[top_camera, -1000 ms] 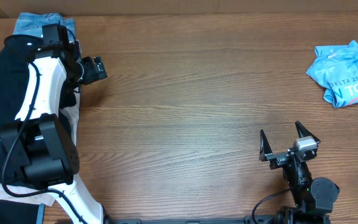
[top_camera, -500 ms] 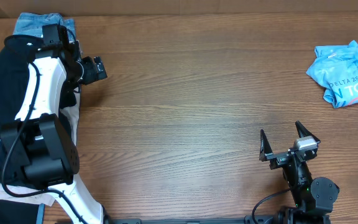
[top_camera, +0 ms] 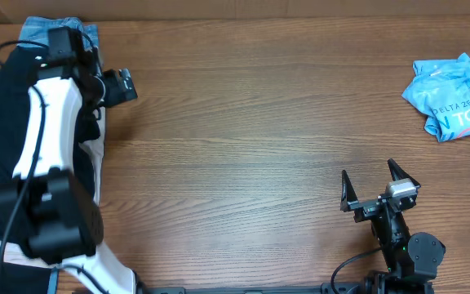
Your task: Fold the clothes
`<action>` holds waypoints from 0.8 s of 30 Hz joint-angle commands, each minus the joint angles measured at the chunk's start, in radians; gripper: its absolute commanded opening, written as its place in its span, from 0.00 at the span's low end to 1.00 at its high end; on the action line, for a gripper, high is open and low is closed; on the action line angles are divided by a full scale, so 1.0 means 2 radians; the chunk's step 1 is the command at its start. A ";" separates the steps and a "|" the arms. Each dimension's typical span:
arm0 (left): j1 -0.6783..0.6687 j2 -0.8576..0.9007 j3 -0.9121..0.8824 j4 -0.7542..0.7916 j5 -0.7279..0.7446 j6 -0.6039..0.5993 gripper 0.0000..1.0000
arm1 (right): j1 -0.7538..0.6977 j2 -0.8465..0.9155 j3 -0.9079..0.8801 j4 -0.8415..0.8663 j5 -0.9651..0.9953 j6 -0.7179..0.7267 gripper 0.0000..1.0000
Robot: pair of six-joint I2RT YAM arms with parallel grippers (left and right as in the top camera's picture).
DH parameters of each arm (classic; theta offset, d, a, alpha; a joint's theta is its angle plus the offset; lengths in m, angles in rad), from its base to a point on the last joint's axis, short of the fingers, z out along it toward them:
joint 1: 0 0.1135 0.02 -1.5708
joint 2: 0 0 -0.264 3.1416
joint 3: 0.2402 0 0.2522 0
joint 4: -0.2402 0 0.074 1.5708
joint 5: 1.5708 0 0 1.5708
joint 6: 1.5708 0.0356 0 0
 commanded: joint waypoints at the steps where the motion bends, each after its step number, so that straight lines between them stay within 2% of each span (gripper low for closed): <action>1: -0.007 -0.099 0.003 -0.008 0.003 -0.003 1.00 | 0.001 -0.004 -0.005 0.003 0.005 0.002 1.00; 5: -0.018 -0.182 0.003 0.013 0.001 0.014 1.00 | 0.001 -0.004 -0.005 0.003 0.005 0.002 1.00; 11: -0.060 -0.318 -0.072 0.134 0.001 0.110 1.00 | 0.001 -0.004 -0.005 0.003 0.005 0.002 1.00; 24: -0.066 -0.600 -0.435 0.324 0.030 0.113 1.00 | 0.001 -0.004 -0.005 0.003 0.005 0.002 1.00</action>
